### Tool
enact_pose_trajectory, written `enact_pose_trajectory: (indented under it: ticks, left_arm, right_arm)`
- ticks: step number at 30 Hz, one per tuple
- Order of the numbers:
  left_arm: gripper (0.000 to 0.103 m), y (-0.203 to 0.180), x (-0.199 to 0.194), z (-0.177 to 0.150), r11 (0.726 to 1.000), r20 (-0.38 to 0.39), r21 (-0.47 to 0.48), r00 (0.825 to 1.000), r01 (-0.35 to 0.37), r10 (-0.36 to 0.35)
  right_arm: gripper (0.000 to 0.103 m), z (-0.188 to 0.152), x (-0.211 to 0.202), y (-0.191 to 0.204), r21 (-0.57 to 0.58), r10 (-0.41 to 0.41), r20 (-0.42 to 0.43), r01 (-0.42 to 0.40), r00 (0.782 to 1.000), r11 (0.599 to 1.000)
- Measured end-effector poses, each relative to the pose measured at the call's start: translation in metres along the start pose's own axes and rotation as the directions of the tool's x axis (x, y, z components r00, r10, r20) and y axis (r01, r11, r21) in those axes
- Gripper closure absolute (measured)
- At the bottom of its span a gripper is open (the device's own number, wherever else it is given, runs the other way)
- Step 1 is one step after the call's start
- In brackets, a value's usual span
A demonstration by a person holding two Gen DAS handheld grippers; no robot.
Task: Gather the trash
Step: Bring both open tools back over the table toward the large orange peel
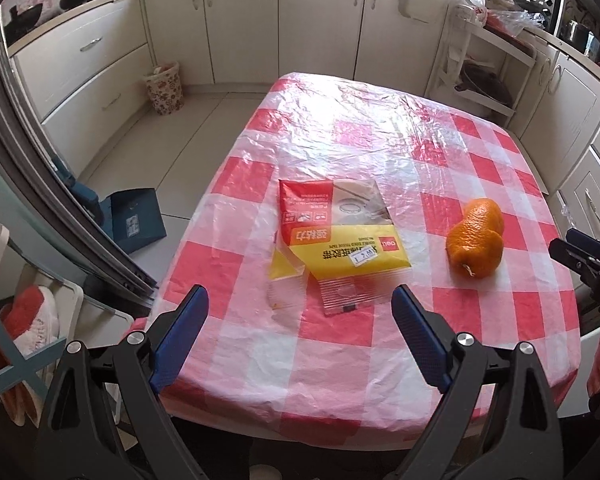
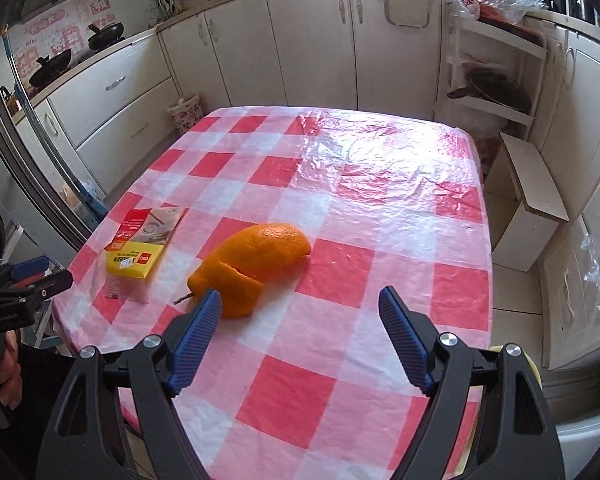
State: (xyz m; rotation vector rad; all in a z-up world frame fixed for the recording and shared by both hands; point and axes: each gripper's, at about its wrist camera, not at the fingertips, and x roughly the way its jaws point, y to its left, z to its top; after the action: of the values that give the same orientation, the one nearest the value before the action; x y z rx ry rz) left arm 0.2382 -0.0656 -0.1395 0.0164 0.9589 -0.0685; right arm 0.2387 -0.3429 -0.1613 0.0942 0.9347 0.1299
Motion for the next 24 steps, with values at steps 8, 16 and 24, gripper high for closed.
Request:
enact_pose_trajectory:
  ticks: [8,16,24]
  left_arm:
    - [0.014,0.011,-0.02,-0.002,0.991,0.119,0.078,0.988,-0.108,0.098]
    - [0.012,0.022,-0.036,-0.005,0.987,0.17,0.099,0.979,-0.129,0.111]
    - [0.01,0.022,-0.002,0.015,0.998,0.039,0.046,0.998,0.037,-0.039]
  right_arm:
    - [0.025,0.015,0.019,0.032,-0.004,-0.009,0.028,0.009,1.0,1.0]
    - [0.02,0.022,0.045,0.054,0.015,-0.028,0.021,0.027,0.999,1.0]
    - [0.015,0.021,0.073,0.064,0.006,-0.085,-0.037,0.085,0.996,0.996]
